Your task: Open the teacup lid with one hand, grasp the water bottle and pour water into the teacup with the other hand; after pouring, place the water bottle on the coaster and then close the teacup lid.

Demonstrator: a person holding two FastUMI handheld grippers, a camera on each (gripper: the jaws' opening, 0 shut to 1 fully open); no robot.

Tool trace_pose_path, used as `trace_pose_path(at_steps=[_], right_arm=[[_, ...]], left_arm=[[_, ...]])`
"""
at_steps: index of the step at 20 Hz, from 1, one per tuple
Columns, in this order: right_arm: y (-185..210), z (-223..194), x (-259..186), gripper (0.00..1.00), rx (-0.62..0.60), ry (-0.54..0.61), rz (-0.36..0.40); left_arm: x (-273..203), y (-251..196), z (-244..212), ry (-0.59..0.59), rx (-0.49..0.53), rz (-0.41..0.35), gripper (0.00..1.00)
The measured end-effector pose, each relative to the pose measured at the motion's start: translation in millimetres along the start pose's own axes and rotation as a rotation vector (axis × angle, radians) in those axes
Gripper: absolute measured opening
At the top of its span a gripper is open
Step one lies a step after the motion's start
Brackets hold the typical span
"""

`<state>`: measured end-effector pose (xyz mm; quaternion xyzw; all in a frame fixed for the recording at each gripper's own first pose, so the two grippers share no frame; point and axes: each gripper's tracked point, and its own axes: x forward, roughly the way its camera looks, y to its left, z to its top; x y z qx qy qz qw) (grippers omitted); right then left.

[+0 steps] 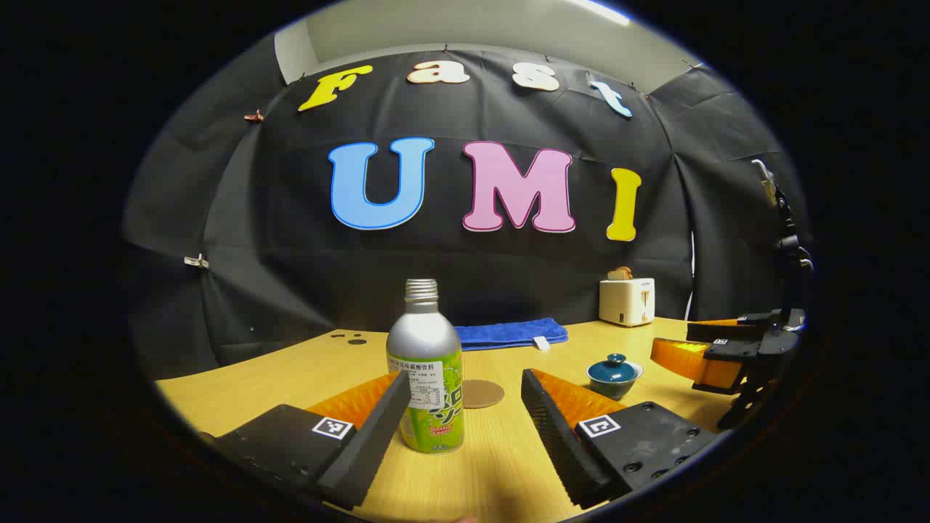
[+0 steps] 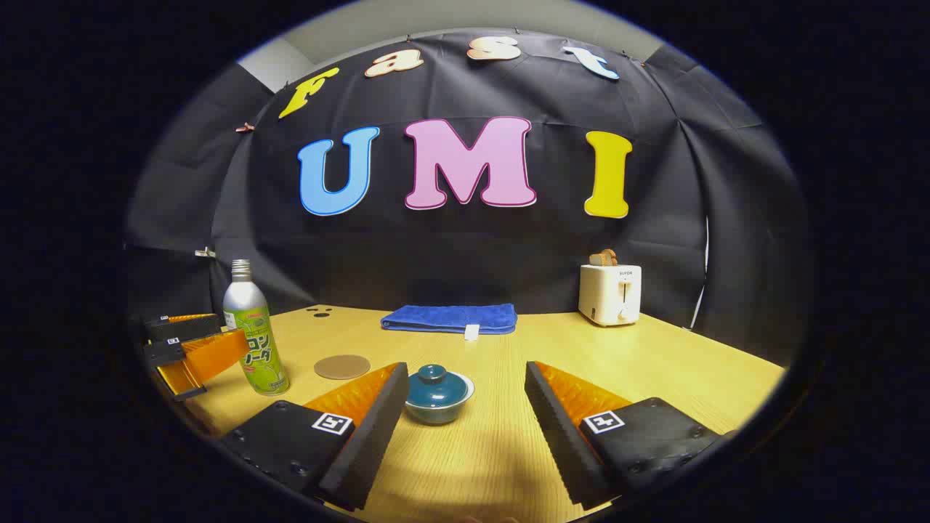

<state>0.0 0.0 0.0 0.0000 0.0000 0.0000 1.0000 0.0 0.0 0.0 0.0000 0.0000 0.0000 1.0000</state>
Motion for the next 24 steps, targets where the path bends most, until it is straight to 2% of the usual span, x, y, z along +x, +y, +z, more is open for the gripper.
trace_pose_path(at_steps=[2,20,22,24], right_arm=[[0.5,-0.1,-0.5,0.99,0.001,-0.001,-0.002],[0.5,-2.5,3.1,0.99,-0.001,-0.003,-0.015],[5.5,-2.4,6.1,0.99,-0.001,-0.002,0.008],[18.2,-3.2,10.0,0.99,0.001,0.006,0.080]], left_arm=[[3.8,0.0,-11.3,0.055,-0.004,-0.001,0.97],[4.9,-1.1,-5.0,0.053,0.012,-0.001,0.97],[4.6,-1.2,-5.3,0.053,0.008,-0.001,0.97],[4.8,-0.7,-4.2,0.052,0.001,0.000,0.97]])
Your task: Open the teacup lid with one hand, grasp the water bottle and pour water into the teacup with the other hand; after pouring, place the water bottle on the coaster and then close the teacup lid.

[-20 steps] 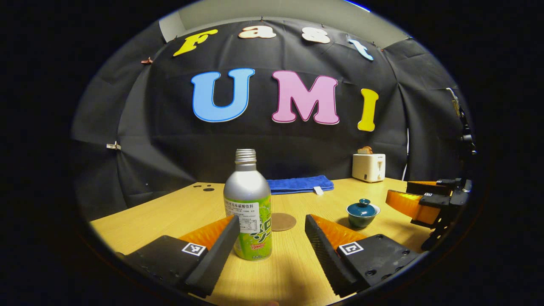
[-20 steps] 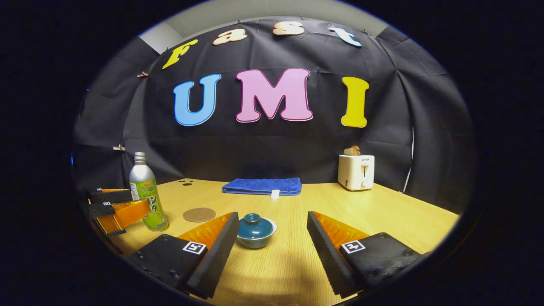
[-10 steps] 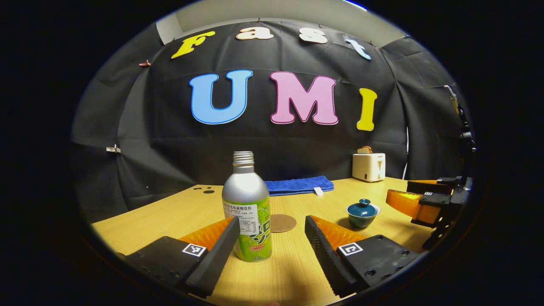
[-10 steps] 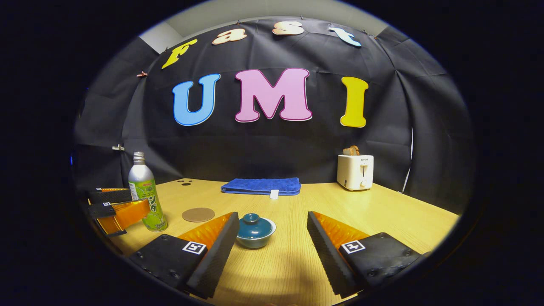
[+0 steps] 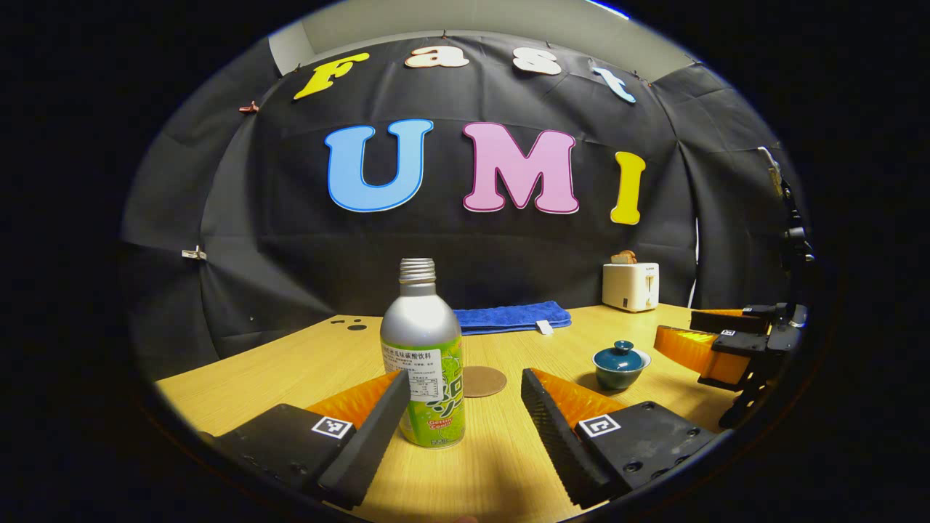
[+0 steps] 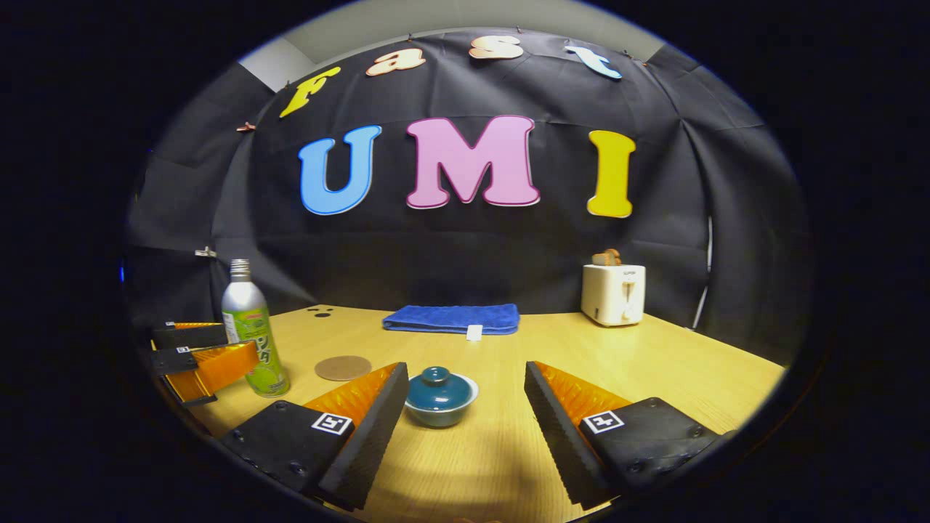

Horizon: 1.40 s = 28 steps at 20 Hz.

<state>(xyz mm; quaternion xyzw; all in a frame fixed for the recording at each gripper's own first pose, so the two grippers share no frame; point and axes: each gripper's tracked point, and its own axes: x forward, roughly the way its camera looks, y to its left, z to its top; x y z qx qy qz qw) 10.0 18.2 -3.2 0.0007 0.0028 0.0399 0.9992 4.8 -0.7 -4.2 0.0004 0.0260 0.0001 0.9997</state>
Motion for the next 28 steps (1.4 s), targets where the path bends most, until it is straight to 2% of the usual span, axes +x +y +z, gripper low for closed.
trace_pose_path(at_steps=[3,6,9,15,17,20,22,23,25,26,28], right_arm=[[-3.5,-1.7,10.6,0.99,-0.026,0.005,0.003],[-5.1,-4.7,25.8,0.99,-0.113,0.028,-0.012],[9.7,-6.7,44.8,0.99,-0.168,0.044,0.035],[19.1,-22.4,80.0,0.93,-0.163,0.152,0.064],[13.1,-32.6,84.9,0.83,-0.167,0.202,0.054],[13.9,-37.1,86.1,0.78,-0.154,0.223,0.065],[16.2,-35.4,83.4,0.70,-0.157,0.227,0.068],[17.5,-34.1,84.0,0.57,-0.162,0.226,0.067],[17.3,-34.1,84.8,0.41,-0.172,0.225,0.062],[15.4,-32.3,84.2,0.42,-0.178,0.220,0.054],[14.2,-32.7,83.4,0.33,-0.170,0.223,0.059]], left_arm=[[0.3,-1.3,-1.3,0.002,-0.006,-0.005,0.97],[-0.5,-1.2,-0.3,0.002,-0.006,-0.006,0.97],[-0.2,-1.2,-0.7,0.002,-0.006,-0.006,0.97],[-0.6,-1.3,-0.6,0.002,-0.006,-0.006,0.97],[-0.4,-1.4,-0.6,0.002,-0.006,-0.006,0.97],[-0.6,-0.9,-0.5,0.001,-0.006,-0.007,0.97],[-0.6,-1.1,-0.3,0.001,-0.006,-0.007,0.97],[-0.8,-0.9,-0.7,0.002,-0.006,-0.007,0.97],[-1.0,-0.9,-0.7,0.002,-0.006,-0.007,0.97],[-0.8,-1.3,-0.1,0.002,-0.006,-0.007,0.97],[-1.1,-1.1,0.0,0.002,-0.006,-0.007,0.97]])
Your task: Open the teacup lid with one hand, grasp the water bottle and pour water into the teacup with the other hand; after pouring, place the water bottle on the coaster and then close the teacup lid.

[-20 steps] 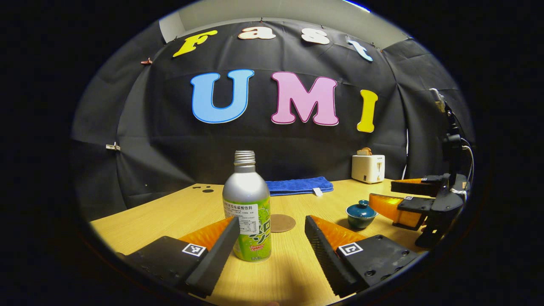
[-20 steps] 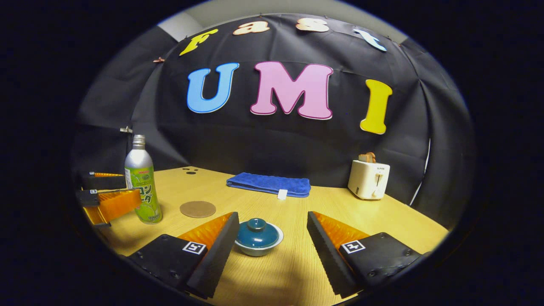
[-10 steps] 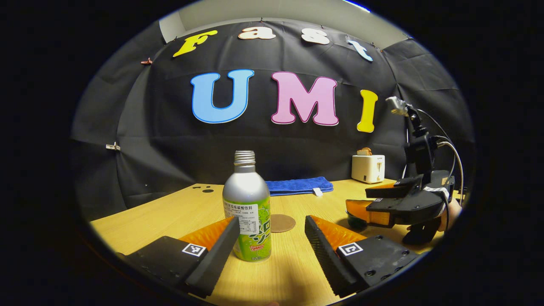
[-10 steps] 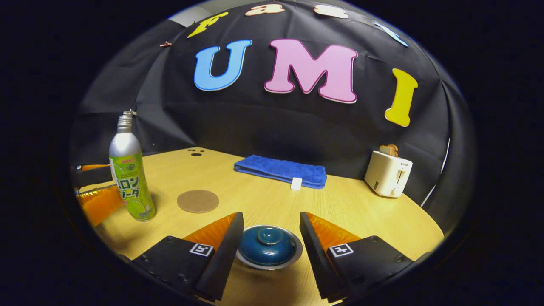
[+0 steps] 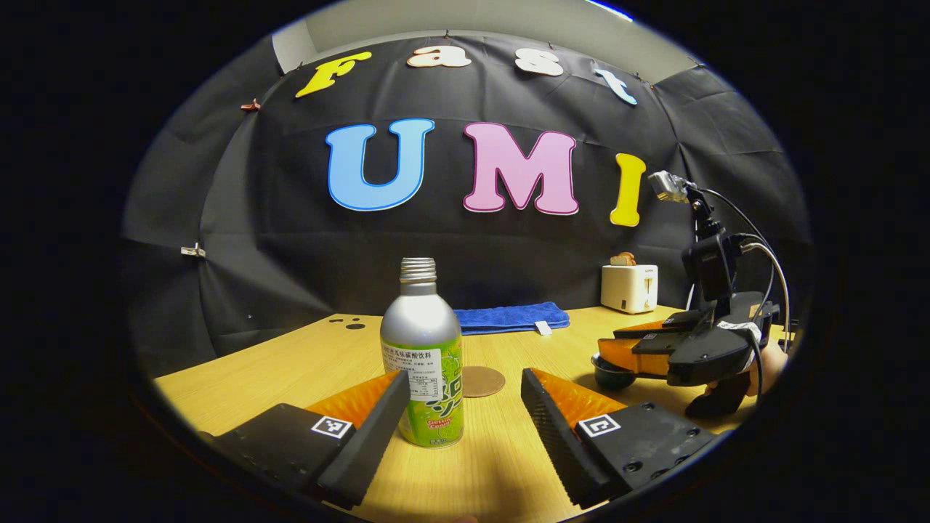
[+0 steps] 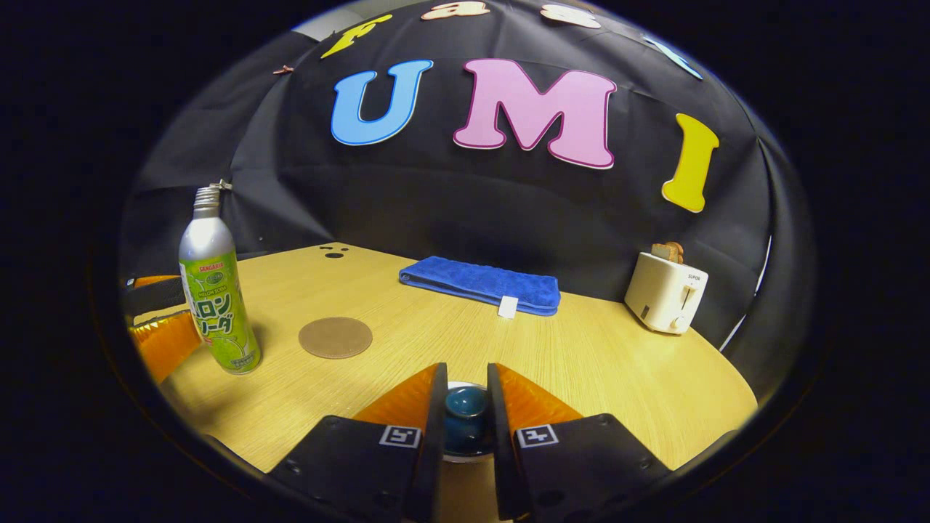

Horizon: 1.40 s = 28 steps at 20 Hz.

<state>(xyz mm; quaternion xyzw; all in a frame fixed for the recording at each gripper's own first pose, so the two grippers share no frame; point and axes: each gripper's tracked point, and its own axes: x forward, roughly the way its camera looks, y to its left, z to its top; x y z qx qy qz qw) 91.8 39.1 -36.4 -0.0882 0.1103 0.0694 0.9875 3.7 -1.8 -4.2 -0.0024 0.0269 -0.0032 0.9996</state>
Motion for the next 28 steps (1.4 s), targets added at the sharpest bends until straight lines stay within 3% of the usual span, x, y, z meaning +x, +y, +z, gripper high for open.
trace_pose_path(at_steps=[7,15,22,28], right_arm=[[2.1,6.3,-4.4,0.26,0.027,-0.025,0.034],[-22.5,43.3,-46.2,0.26,0.083,-0.140,0.009],[-63.5,8.9,-68.6,0.25,0.152,-0.148,-0.046],[-84.0,-7.9,-66.6,0.25,0.220,-0.144,-0.089]], left_arm=[[0.1,6.1,-0.1,0.001,-0.002,0.035,0.97],[-0.2,36.4,-2.6,0.008,-0.002,0.158,0.97],[33.4,34.4,-0.8,0.005,0.022,0.101,0.97],[62.7,42.6,0.4,0.005,0.053,0.108,0.97]])
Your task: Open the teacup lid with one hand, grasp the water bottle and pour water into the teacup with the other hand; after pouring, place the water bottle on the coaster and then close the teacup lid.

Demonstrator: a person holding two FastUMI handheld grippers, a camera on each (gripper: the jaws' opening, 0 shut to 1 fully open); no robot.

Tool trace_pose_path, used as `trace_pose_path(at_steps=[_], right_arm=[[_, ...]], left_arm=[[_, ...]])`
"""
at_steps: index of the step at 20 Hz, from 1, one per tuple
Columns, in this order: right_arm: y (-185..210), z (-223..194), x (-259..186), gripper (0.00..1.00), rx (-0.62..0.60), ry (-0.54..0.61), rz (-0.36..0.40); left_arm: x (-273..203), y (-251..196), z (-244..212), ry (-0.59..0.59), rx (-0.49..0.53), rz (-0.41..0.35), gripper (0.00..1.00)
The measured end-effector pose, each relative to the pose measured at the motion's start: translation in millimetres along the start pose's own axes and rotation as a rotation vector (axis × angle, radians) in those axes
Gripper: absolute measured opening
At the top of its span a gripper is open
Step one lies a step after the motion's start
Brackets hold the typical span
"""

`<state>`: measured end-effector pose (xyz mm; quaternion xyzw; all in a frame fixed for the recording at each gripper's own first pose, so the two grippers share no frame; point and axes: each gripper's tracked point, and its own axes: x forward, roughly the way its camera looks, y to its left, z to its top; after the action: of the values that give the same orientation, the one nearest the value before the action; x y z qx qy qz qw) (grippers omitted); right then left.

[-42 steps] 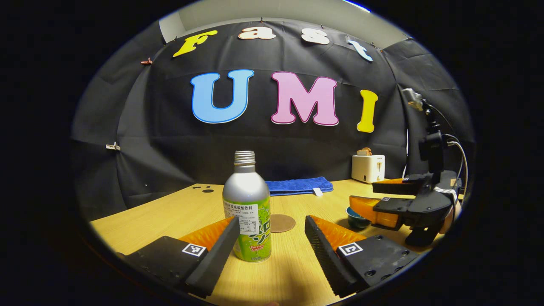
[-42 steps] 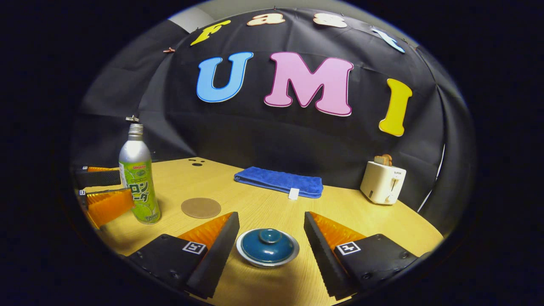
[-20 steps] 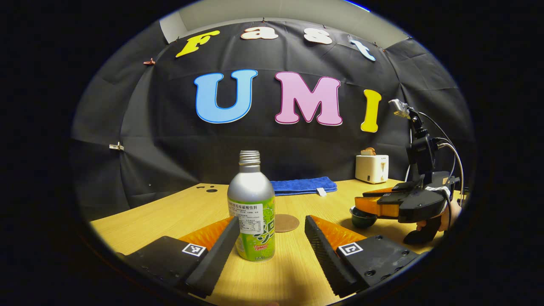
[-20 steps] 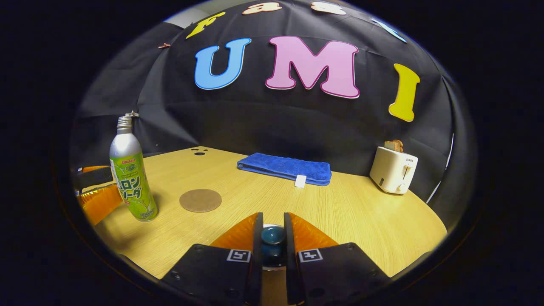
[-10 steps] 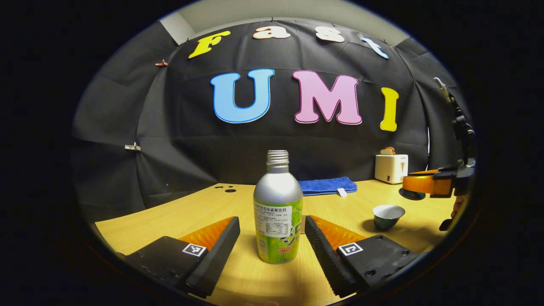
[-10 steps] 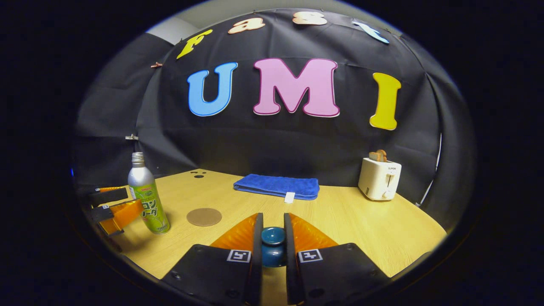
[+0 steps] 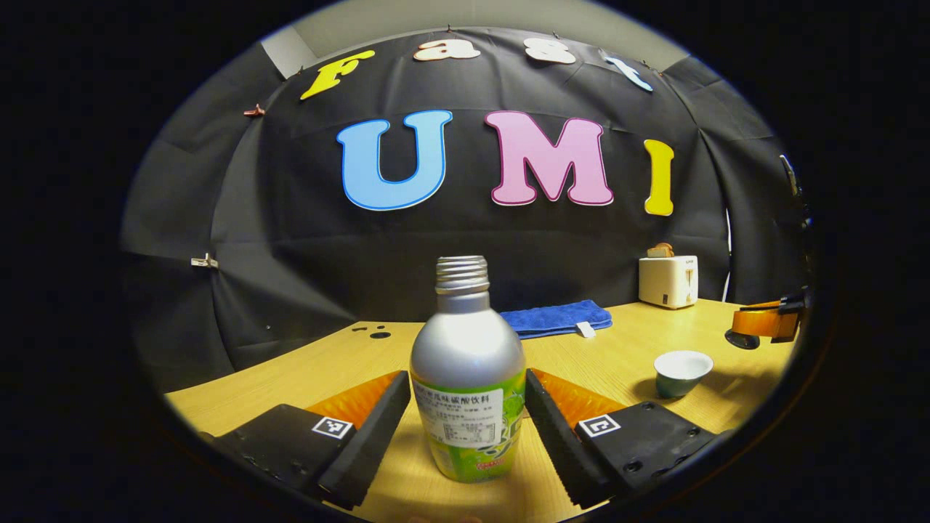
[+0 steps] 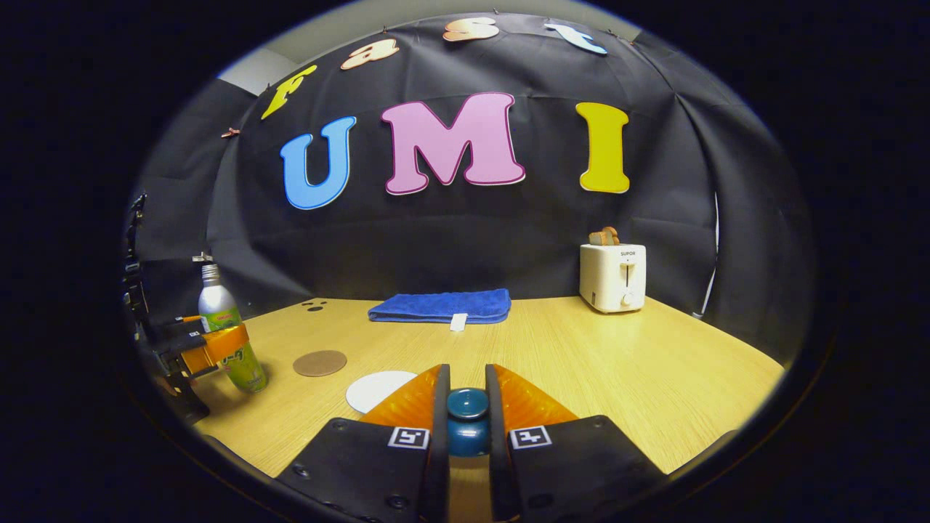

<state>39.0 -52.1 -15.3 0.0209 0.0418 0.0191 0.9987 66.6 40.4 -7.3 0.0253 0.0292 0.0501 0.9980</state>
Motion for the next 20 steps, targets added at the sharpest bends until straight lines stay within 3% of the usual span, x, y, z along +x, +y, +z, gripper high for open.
trace_pose_path(at_steps=[4,6,7,11,14,20], right_arm=[[-2.6,2.8,4.1,0.25,-0.010,-0.016,0.002],[-3.0,3.9,5.4,0.25,-0.019,-0.023,0.004],[-2.8,4.5,5.3,0.25,-0.024,-0.029,0.008],[-5.0,10.9,0.6,0.25,-0.039,-0.068,0.016],[-10.1,11.2,-1.4,0.25,-0.042,-0.077,0.014],[-30.3,13.5,-1.1,0.25,-0.043,-0.083,-0.009]], left_arm=[[5.5,1.9,10.0,-0.041,-0.010,0.008,0.97],[11.7,3.4,7.7,-0.037,-0.009,0.023,0.85],[11.9,3.0,7.2,-0.033,-0.004,0.024,0.84],[20.5,-10.9,12.5,0.002,0.065,-0.033,0.80],[27.3,-24.3,32.0,-0.020,0.189,-0.092,0.80],[41.7,-62.6,51.6,-0.061,0.578,-0.213,0.80]])
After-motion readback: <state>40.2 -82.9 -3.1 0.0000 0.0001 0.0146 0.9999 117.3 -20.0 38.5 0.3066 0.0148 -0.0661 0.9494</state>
